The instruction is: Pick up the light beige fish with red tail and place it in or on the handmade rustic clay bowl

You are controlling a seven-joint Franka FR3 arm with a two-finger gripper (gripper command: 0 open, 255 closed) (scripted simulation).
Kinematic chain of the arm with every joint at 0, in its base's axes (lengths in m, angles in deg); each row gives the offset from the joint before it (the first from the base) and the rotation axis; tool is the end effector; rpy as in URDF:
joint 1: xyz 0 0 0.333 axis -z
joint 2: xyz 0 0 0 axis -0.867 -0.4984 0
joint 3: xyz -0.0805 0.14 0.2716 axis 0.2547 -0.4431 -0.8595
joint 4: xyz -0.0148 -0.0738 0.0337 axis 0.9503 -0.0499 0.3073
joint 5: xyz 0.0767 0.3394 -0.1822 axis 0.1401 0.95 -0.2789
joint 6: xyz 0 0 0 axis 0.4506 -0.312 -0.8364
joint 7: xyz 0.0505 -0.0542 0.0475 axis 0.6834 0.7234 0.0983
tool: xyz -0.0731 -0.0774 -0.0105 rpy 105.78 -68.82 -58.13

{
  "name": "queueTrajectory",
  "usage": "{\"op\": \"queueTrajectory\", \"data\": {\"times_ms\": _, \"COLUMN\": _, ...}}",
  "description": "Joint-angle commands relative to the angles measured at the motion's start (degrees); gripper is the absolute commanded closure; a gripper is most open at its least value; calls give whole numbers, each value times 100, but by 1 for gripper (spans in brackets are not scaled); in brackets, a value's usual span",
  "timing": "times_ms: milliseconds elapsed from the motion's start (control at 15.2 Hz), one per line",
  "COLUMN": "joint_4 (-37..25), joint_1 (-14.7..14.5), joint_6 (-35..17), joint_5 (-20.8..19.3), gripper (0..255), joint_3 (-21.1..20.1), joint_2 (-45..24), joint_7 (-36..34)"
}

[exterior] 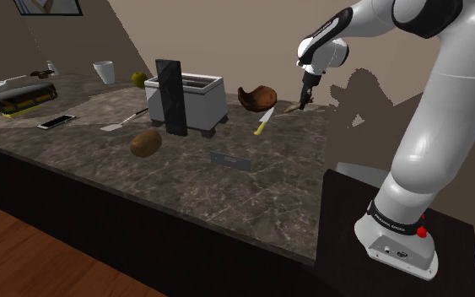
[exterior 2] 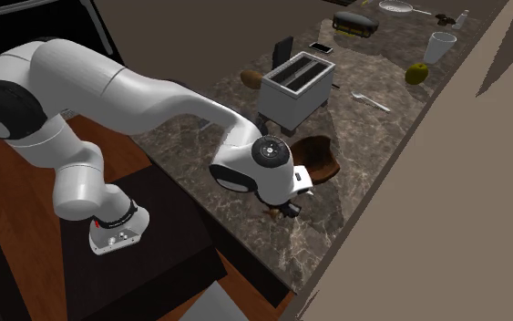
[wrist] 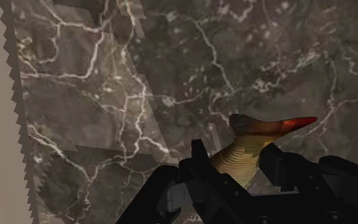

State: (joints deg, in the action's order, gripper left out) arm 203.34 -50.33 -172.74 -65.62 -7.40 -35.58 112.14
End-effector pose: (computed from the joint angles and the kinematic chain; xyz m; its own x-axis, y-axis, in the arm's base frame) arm 0.4410 -0.3512 0.3864 0.8706 0.4622 0.1689 0.4602 -0.8862 0.0531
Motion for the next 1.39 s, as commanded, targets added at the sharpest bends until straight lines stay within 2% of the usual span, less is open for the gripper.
{"op": "queueTrajectory", "data": {"times_ms": 0, "joint_4": -59, "joint_1": -5, "joint_6": 129, "joint_5": -81, "gripper": 255, "joint_3": 13, "joint_2": 86, "joint_7": -62}}
{"op": "queueTrajectory", "data": {"times_ms": 1320, "joint_4": -1040, "joint_1": -35, "joint_6": 1549, "joint_5": -591, "gripper": 255, "joint_3": 14, "joint_2": 648, "joint_7": -550}}
